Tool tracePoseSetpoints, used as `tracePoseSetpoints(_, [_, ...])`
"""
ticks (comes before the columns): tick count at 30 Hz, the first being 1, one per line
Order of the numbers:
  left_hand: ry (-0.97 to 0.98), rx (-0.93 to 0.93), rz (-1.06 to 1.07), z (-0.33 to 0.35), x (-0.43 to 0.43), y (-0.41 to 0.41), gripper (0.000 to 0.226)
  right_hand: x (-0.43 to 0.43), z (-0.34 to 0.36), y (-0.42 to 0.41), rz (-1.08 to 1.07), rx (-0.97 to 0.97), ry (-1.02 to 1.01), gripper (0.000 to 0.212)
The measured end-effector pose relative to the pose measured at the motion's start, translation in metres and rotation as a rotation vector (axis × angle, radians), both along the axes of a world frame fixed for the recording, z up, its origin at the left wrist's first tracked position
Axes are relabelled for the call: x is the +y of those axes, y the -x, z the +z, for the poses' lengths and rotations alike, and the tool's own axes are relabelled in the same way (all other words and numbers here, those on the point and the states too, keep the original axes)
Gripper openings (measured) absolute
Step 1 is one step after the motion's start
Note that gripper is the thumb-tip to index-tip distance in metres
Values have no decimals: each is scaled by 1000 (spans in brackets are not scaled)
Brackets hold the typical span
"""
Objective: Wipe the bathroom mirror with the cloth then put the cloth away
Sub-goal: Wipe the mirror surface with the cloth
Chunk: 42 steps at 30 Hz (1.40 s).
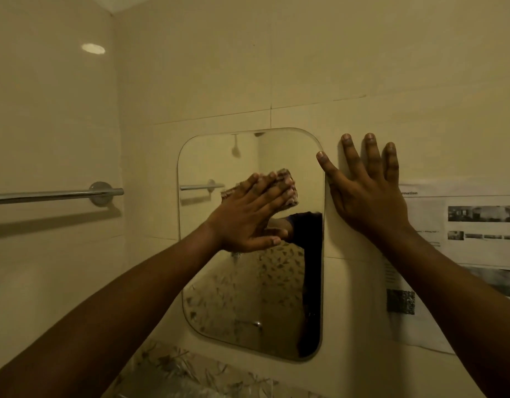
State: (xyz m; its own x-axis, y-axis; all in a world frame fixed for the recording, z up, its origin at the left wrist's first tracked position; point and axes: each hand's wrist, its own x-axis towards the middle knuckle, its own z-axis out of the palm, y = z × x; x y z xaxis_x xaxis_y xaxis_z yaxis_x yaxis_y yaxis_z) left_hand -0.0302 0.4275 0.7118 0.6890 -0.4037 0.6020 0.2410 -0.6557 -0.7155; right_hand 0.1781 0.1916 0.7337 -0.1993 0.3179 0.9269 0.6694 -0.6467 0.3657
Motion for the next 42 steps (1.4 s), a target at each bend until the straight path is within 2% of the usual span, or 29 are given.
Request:
tracePoseSetpoints(10, [-106, 201, -36, -110, 11, 8, 95, -1, 1, 0, 12, 27, 12, 64])
tracePoseSetpoints(15, [-73, 236, -42, -108, 13, 11, 86, -1, 1, 2, 7, 26, 23, 64])
tracePoseSetpoints(20, [225, -39, 9, -64, 14, 9, 86, -2, 0, 2, -1, 28, 19, 65])
tracePoseSetpoints(25, [365, -181, -30, 9, 23, 12, 86, -2, 1, 3, -9, 24, 17, 65])
tracePoseSetpoints(30, [659, -371, -65, 56, 37, 15, 83, -2, 0, 2, 6, 20, 18, 65])
tracePoseSetpoints(33, [811, -477, -127, 64, 43, 18, 84, -1, 0, 0, 18, 24, 18, 65])
tracePoseSetpoints(42, [964, -572, -123, 41, 59, 22, 89, -2, 0, 1, 37, 27, 50, 66])
